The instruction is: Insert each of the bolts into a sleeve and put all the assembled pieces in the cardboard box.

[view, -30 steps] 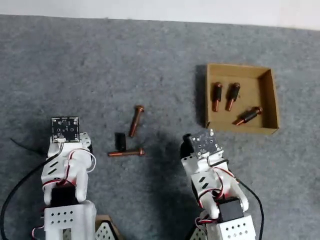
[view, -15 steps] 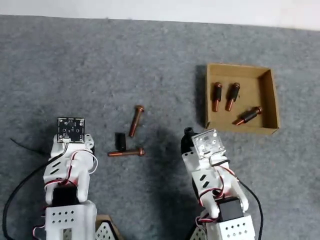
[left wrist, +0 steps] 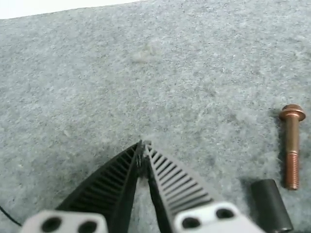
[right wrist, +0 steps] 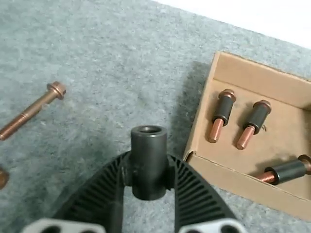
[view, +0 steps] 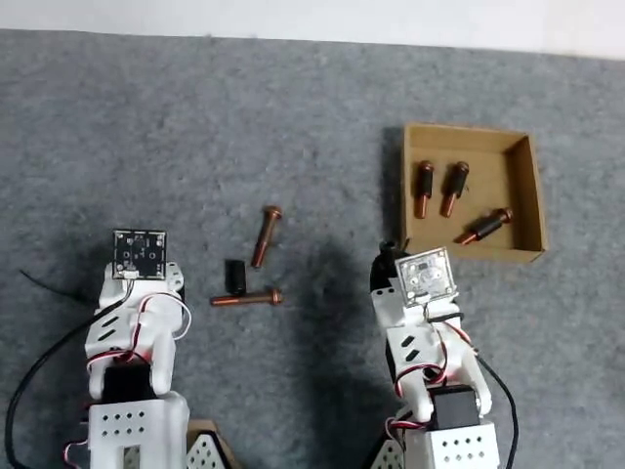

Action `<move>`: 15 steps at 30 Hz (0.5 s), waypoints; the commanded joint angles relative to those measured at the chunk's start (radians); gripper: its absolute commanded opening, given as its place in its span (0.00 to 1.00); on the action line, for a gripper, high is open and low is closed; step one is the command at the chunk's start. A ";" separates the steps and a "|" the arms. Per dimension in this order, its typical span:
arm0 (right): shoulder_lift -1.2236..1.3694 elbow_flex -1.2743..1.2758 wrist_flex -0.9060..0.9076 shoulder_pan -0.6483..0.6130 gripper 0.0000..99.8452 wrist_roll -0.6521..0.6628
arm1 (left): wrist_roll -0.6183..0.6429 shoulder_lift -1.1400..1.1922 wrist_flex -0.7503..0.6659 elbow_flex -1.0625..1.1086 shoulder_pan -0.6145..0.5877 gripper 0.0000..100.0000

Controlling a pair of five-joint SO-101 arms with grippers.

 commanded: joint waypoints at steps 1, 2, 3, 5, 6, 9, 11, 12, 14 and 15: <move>-0.016 0.065 -0.041 0.010 0.00 -0.009 | -0.006 -0.013 -0.035 -0.005 0.015 0.01; -0.016 0.067 -0.041 0.010 0.00 -0.009 | -0.006 -0.013 -0.035 -0.005 0.015 0.01; -0.016 0.070 -0.041 0.010 0.00 -0.009 | -0.006 -0.013 -0.035 -0.004 0.015 0.01; -0.016 0.070 -0.050 0.010 0.00 -0.009 | -0.006 -0.013 -0.038 0.004 0.015 0.01; -0.016 0.071 -0.065 0.010 0.00 -0.009 | -0.006 -0.013 -0.038 0.004 0.015 0.01; -0.016 0.071 -0.094 0.010 0.00 -0.009 | -0.006 -0.013 -0.038 0.005 0.015 0.01; -0.016 0.071 -0.094 0.010 0.00 -0.009 | -0.006 -0.013 -0.038 0.005 0.015 0.01; -0.016 0.071 -0.094 0.010 0.00 -0.009 | -0.006 -0.013 -0.038 0.005 0.015 0.01; -0.016 0.071 -0.094 0.010 0.00 -0.006 | -0.006 -0.013 -0.038 0.005 0.015 0.01; -0.016 0.071 -0.094 0.010 0.00 -0.006 | -0.006 -0.013 -0.038 0.005 0.015 0.01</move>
